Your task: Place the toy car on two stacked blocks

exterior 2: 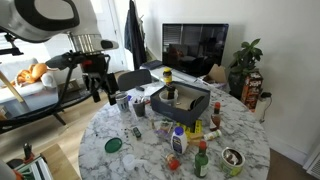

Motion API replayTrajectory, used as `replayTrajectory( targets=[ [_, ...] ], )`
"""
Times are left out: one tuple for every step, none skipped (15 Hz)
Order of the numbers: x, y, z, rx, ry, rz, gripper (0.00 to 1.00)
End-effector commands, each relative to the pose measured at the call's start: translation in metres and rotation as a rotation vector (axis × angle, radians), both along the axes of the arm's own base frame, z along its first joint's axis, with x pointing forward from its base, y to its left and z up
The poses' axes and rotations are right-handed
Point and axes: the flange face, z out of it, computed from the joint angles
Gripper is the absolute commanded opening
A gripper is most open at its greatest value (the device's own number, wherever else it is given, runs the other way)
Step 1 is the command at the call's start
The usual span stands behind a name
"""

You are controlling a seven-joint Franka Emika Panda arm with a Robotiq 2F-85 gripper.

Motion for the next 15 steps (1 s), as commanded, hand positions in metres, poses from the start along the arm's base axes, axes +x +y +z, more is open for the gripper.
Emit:
replayTrajectory(
  targets=[
    [0.036,0.010,-0.053,0.088,0.032,0.158,1.00],
    [0.044,0.013,-0.067,0.106,0.037,0.204,1.00],
    [0.051,0.016,-0.083,0.127,0.044,0.248,1.00],
    [0.056,0.018,-0.098,0.150,0.051,0.288,1.00],
    [0.061,0.021,-0.112,0.174,0.061,0.329,1.00],
    [0.064,0.024,-0.129,0.197,0.076,0.368,1.00],
    [0.068,0.027,-0.142,0.225,0.094,0.406,1.00],
    [0.069,0.028,-0.156,0.253,0.112,0.445,1.00],
    [0.071,0.031,-0.168,0.282,0.139,0.482,1.00],
    [0.073,0.031,-0.179,0.296,0.179,0.492,1.00],
    [0.076,0.030,-0.186,0.296,0.205,0.490,1.00],
    [0.066,0.029,-0.168,0.268,0.156,0.468,1.00],
    [0.068,0.029,-0.175,0.270,0.172,0.469,1.00],
    [0.069,0.029,-0.177,0.271,0.175,0.468,1.00],
    [0.070,0.029,-0.175,0.270,0.171,0.469,1.00]
  ],
)
